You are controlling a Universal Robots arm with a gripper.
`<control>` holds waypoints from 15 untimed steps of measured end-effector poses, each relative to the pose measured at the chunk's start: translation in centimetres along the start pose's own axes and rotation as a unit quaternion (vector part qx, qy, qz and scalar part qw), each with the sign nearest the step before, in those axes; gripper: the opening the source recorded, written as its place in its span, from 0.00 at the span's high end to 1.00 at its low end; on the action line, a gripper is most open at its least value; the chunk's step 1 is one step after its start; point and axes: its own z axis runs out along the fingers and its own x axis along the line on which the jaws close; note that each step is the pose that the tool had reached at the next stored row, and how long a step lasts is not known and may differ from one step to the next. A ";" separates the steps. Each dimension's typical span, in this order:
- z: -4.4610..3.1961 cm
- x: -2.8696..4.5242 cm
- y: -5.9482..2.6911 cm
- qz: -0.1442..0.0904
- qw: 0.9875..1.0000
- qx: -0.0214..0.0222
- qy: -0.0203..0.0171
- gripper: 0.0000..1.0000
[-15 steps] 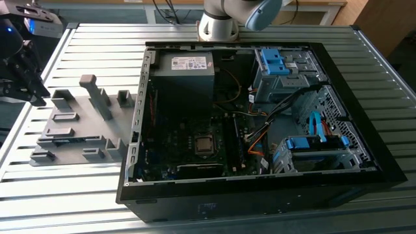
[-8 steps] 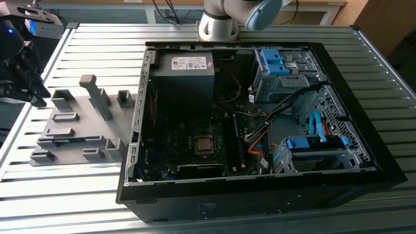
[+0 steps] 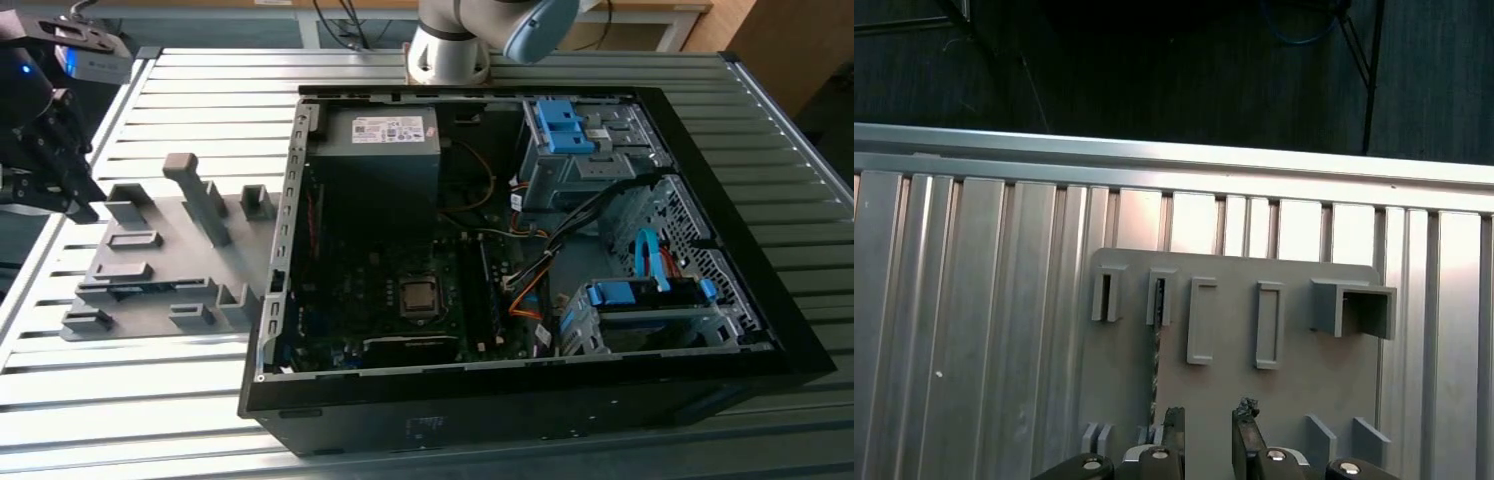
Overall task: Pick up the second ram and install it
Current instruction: 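Pick up the second ram and move it above second insertion slot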
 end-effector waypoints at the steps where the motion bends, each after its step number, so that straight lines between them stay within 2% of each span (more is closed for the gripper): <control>1: 0.03 0.00 0.00 0.000 1.000 0.000 0.000 0.67; 15: 0.63 0.01 -0.02 0.000 1.000 0.000 0.000 0.67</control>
